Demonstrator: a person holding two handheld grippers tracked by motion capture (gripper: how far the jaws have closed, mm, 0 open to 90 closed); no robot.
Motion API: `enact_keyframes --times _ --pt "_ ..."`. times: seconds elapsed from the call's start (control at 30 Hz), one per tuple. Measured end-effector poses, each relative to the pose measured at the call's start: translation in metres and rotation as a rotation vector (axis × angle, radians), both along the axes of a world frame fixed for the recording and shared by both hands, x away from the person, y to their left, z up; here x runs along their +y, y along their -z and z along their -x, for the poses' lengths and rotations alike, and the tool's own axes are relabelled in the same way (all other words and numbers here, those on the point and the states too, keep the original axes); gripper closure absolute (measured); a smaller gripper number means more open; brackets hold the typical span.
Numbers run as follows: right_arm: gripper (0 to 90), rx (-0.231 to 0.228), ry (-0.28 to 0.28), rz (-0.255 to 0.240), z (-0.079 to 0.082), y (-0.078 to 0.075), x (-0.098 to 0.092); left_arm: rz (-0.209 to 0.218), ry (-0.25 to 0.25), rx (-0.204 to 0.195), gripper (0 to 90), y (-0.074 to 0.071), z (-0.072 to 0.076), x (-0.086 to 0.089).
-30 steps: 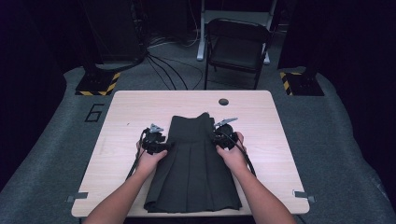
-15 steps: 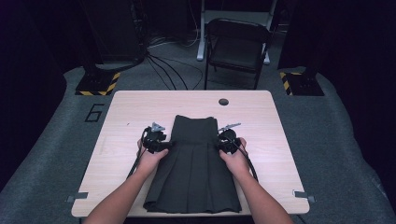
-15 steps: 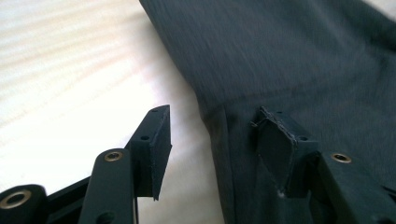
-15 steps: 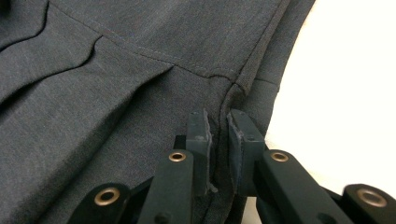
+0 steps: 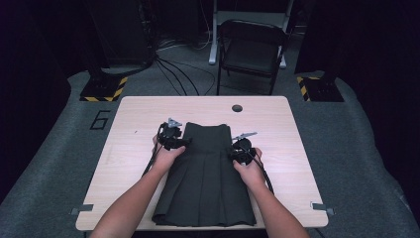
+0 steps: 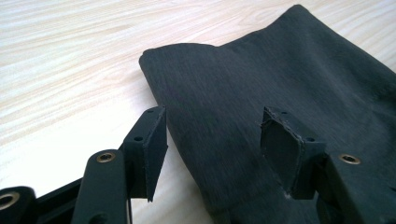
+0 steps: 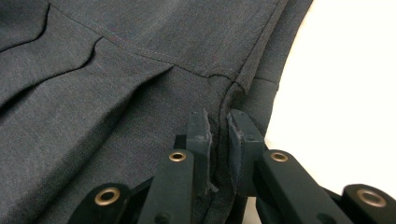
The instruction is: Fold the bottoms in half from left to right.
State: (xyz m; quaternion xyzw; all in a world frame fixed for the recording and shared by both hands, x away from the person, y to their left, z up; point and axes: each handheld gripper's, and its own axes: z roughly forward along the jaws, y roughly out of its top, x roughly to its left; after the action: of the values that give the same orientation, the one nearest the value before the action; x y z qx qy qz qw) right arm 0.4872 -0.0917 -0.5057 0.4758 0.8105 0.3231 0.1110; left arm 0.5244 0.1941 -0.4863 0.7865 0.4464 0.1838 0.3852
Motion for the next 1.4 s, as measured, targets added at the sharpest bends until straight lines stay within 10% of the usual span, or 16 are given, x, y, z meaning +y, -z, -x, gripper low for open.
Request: enact_keyframes --times 1.4 --pt "79.4 -0.046 -0.016 0.052 0.004 0.000 0.005 0.025 -0.092 0.055 37.1 0.030 -0.053 -0.005"
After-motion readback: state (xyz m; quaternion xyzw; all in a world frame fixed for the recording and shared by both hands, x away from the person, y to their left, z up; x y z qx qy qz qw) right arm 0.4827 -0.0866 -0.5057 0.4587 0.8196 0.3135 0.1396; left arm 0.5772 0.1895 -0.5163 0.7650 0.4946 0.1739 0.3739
